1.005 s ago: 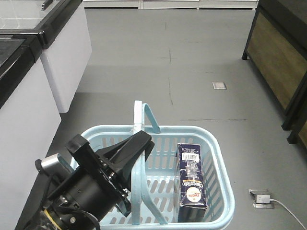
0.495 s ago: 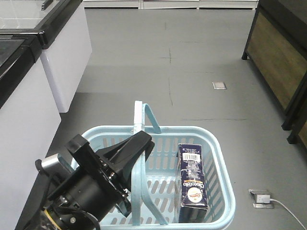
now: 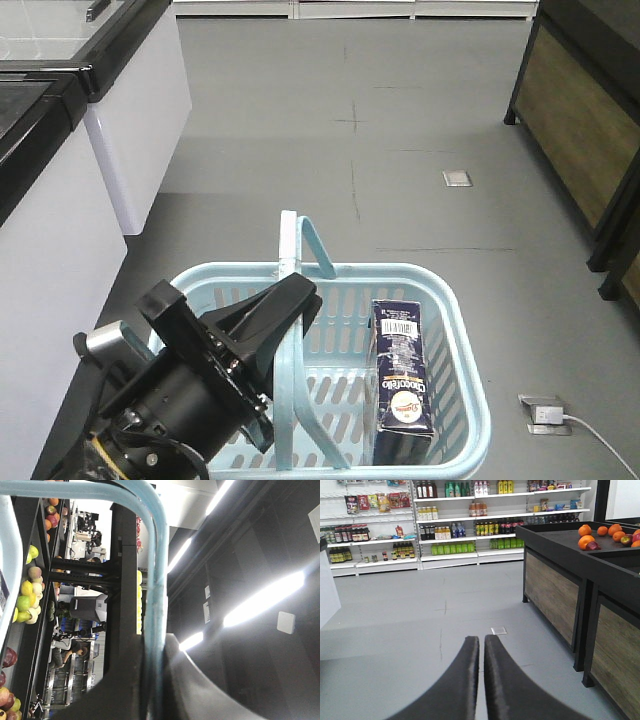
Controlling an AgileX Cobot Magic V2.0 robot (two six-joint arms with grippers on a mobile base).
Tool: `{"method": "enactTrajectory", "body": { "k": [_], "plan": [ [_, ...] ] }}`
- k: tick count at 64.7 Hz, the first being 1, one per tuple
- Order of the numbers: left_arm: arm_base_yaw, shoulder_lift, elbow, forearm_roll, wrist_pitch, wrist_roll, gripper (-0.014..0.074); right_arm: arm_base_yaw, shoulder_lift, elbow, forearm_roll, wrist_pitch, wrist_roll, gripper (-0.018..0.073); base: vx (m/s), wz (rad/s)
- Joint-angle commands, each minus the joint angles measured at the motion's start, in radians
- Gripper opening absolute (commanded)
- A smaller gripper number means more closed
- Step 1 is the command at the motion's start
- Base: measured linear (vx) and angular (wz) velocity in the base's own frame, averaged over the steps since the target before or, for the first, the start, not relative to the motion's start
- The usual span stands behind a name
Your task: Left arm holds basket, right arm returns cookies
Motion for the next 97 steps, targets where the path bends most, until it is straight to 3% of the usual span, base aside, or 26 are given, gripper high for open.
{"method": "enactTrajectory", "body": {
  "k": [1, 44, 64, 97],
  "plan": [
    [-0.003, -0.035, -0.025, 0.03, -0.189, -0.003, -0.0003, -0.006, -0.006, 0.018, -0.005, -0.068, -0.007, -0.0006, 0.0, 0.0],
    [-0.003, -0.035, -0.025, 0.029, -0.257, -0.003, -0.0003, -0.006, -0.006, 0.018, -0.005, -0.068, -0.007, -0.0006, 0.0, 0.0],
    [-0.003, -0.035, -0.025, 0.067, -0.253, -0.003, -0.0003, -0.006, -0.006, 0.018, -0.005, -0.068, -0.007, -0.0006, 0.0, 0.0],
    [-0.003, -0.035, -0.025, 0.064, -0.252, -0.003, -0.0003, -0.006, -0.006, 0.018, -0.005, -0.068, -0.007, -0.0006, 0.0, 0.0]
  ]
}}
